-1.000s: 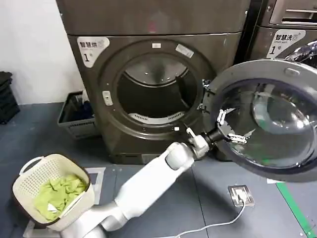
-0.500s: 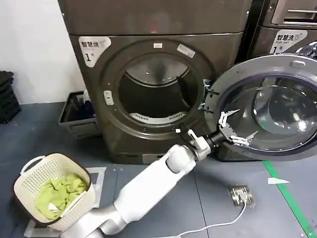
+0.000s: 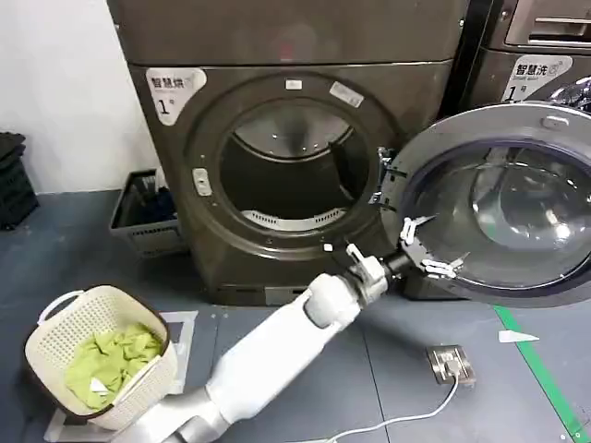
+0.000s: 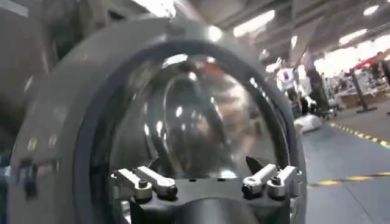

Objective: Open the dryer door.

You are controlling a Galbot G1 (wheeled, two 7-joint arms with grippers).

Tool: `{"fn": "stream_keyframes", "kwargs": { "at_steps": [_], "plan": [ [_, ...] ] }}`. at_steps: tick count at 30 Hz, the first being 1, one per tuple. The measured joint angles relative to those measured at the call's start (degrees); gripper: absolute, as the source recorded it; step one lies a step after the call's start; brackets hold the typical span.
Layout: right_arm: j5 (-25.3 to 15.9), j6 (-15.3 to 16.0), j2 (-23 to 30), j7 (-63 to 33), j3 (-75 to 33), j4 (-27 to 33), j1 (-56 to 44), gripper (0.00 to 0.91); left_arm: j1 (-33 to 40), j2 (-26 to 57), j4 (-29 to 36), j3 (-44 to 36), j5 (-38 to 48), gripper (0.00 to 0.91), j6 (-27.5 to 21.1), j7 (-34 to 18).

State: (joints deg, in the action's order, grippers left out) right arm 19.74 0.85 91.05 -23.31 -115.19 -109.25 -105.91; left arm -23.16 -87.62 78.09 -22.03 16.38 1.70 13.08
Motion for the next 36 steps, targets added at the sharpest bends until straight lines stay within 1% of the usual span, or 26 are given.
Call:
{"fn": "stream_keyframes", "kwargs": {
  "at_steps": [4,7,13,16,23,25,29,36],
  "plan": [
    [2.66,-0.29,-0.67,1.38,0.00,0.32,-0.56,0.907,-2.54,3.01,6.12,1.78,1.43,0.907,-3.39,-2.13],
    [3.63,-0.03,-1.23,1.38,0.06,0.95,-0.70,0.907,-4.57,6.15,11.38,3.10,2.92,0.907,-5.51,-3.78],
    [3.24,-0.01,-2.55,1.62,1.15,2.31,-0.12,0.907,-10.74,14.68,22.13,7.37,5.42,0.907,-10.09,-8.52],
    [2.39,-0.06,-3.18,1.68,2.09,2.77,0.45,0.907,-15.04,19.11,27.95,10.86,6.13,0.907,-11.37,-9.76],
    [1.90,0.05,-4.54,1.77,4.26,3.53,1.75,0.907,-26.47,29.01,39.67,22.75,10.09,0.907,-13.21,-12.76],
    [1.88,0.48,-5.15,2.02,4.72,3.62,2.20,0.907,-29.47,31.33,41.76,26.80,11.80,0.907,-14.39,-13.70],
    [1.53,0.64,-6.16,2.64,5.84,3.80,3.13,0.907,-35.08,35.10,44.76,35.51,16.55,0.907,-19.64,-17.36],
    [0.78,0.71,-7.65,3.05,8.17,4.33,4.44,0.907,-44.15,38.26,45.12,51.46,26.03,0.907,-25.52,-22.29]
  ]
}}
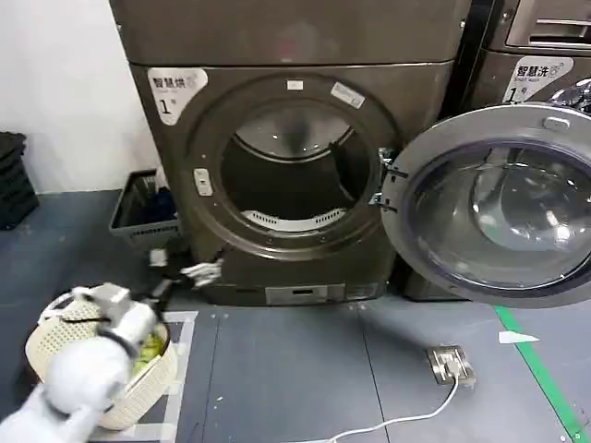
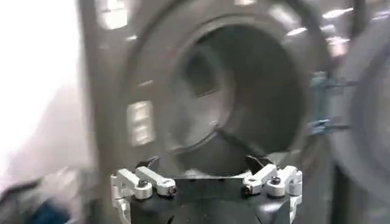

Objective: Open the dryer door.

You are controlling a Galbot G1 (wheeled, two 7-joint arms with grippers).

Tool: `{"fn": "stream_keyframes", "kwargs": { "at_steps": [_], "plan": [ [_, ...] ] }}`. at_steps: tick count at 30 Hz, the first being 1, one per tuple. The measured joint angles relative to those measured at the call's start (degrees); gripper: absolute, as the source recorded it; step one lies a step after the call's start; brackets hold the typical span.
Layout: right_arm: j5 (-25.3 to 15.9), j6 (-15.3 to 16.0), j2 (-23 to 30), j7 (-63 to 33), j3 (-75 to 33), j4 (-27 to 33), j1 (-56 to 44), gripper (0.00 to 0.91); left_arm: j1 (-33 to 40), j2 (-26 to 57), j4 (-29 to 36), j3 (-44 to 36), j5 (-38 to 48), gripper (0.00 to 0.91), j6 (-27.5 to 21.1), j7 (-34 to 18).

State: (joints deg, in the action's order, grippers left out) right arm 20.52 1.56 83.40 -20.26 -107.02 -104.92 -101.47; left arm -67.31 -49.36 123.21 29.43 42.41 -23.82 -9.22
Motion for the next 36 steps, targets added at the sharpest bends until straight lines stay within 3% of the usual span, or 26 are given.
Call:
{"fn": "stream_keyframes", "kwargs": {
  "at_steps": [8,16,23,27,36],
  "plan": [
    [-0.46,-0.01,-0.91,0.25,2.04,-0.52,0.44,0.907,-10.77,0.58,0.23,15.11,12.39,0.907,-8.50,-6.29],
    [-0.55,-1.13,-0.72,0.15,4.45,-0.43,0.70,0.907,-12.36,4.41,-1.22,19.30,28.43,0.907,-18.39,-20.83],
    [-0.53,-1.40,-0.83,0.40,5.58,-0.37,0.62,0.907,-8.93,9.21,-4.62,16.76,49.43,0.907,-18.41,-41.22],
    [-0.53,-1.52,-0.74,0.50,6.02,-0.37,0.58,0.907,-6.29,11.89,-7.86,15.72,61.68,0.907,-18.37,-49.98],
    [-0.63,-1.95,-0.56,0.82,6.77,-1.28,0.00,0.907,-2.78,16.62,-13.43,15.05,79.40,0.907,-18.35,-56.28]
  ]
}}
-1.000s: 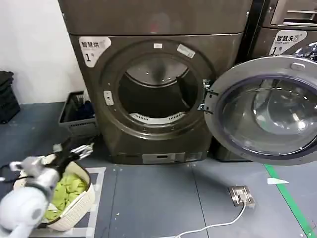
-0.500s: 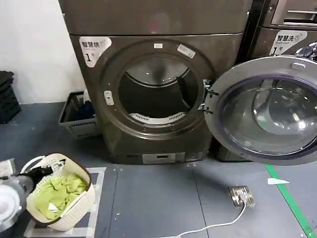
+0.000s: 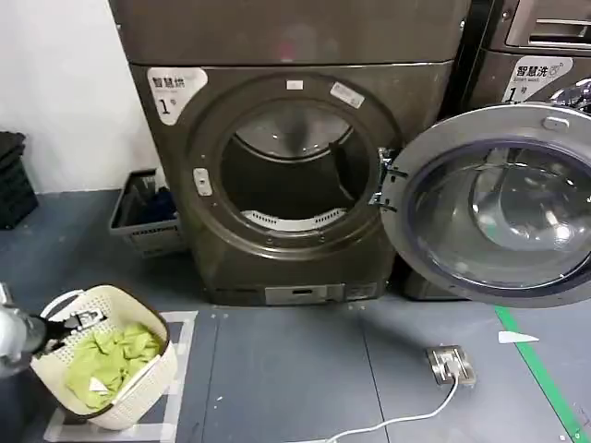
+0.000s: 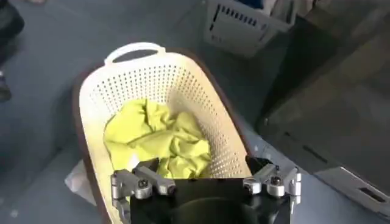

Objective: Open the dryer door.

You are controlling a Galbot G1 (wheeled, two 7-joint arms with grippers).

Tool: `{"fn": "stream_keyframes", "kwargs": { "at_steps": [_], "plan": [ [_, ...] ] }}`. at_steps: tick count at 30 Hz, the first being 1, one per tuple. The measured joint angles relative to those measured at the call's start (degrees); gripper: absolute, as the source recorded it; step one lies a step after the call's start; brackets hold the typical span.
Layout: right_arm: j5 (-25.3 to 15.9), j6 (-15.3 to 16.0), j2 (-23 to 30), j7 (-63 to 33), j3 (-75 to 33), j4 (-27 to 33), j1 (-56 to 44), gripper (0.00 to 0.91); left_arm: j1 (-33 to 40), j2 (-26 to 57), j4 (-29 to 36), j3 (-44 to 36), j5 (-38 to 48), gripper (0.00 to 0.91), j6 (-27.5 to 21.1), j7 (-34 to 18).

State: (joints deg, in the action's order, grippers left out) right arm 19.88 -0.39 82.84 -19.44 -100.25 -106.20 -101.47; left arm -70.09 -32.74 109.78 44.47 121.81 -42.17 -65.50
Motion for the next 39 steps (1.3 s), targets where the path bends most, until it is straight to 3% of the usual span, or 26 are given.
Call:
{"fn": "stream_keyframes", "kwargs": {
  "at_steps": [15,26,39],
  "plan": [
    [-0.15,-1.86,1.14,0.00,0.76,0.22,-1.08,0.907,11.72,6.84,-6.31,-11.40,17.27,0.907,-0.02,-7.49],
    [-0.14,-2.02,1.42,0.02,0.16,0.02,-1.41,0.907,22.90,6.20,-12.73,-21.69,18.56,0.907,-0.02,-7.40],
    [-0.12,-2.49,1.41,0.43,0.35,0.36,-1.22,0.907,26.91,6.05,-15.09,-25.36,16.18,0.907,-0.02,-6.35]
  ]
}}
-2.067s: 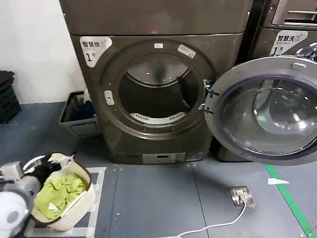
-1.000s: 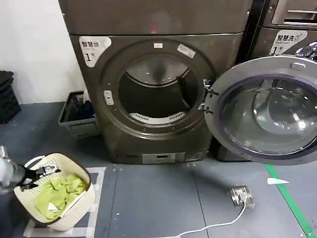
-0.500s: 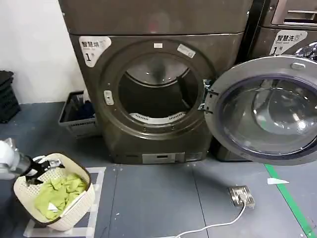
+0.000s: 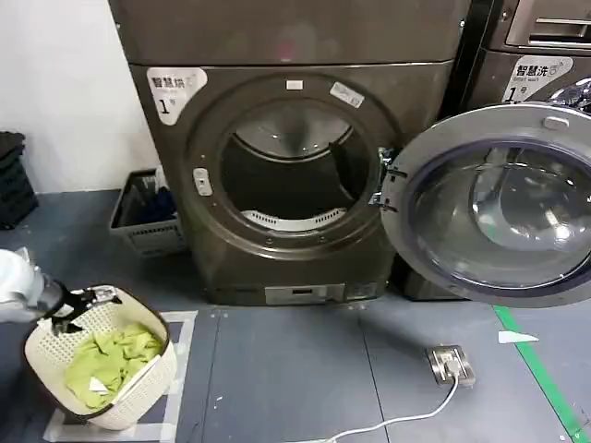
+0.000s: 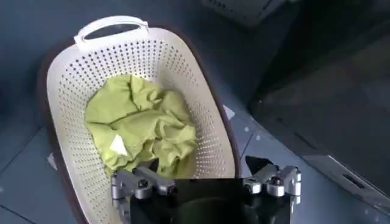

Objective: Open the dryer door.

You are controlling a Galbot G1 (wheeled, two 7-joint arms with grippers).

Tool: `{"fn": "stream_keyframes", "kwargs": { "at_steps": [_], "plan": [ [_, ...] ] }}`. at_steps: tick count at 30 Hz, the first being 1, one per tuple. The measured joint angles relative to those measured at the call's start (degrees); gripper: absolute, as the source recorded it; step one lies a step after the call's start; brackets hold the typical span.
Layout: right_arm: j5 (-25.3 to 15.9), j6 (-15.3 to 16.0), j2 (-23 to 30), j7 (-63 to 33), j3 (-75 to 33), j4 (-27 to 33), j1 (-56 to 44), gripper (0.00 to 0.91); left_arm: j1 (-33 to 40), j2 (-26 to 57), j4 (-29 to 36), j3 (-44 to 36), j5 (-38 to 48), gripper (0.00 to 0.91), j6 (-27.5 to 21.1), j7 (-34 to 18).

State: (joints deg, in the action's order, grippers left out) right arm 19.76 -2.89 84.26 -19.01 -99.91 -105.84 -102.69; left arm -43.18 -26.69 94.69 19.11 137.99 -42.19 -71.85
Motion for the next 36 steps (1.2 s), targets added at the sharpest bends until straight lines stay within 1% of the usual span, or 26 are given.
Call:
{"fn": "stream_keyframes", "kwargs": {
  "at_steps": [3,7,16,26,30,36],
  "plan": [
    [-0.08,0.41,0.00,0.06,-0.02,0.00,-0.13,0.907,0.04,0.03,-0.11,-0.15,-0.39,0.907,0.00,0.13],
    [0.18,-0.26,-0.10,-0.03,0.02,0.27,0.05,0.907,0.11,0.22,-0.17,-0.39,-0.72,0.907,0.00,0.26],
    [0.16,-0.13,-0.13,-0.18,0.07,0.89,0.13,0.907,-0.70,0.74,-0.18,-0.26,-2.15,0.907,0.00,1.04],
    [0.25,-0.58,-0.06,-0.50,-0.14,1.51,0.45,0.907,-3.52,1.24,0.06,1.79,-2.79,0.907,0.00,1.36],
    [0.38,0.76,0.08,-1.61,-0.37,1.17,0.64,0.907,-5.17,1.25,0.06,2.73,-2.73,0.907,0.00,1.35],
    [0.59,0.82,0.06,-1.69,-0.63,1.72,0.69,0.907,-6.00,1.25,-0.18,3.31,-2.98,0.907,0.00,1.30]
  ]
}}
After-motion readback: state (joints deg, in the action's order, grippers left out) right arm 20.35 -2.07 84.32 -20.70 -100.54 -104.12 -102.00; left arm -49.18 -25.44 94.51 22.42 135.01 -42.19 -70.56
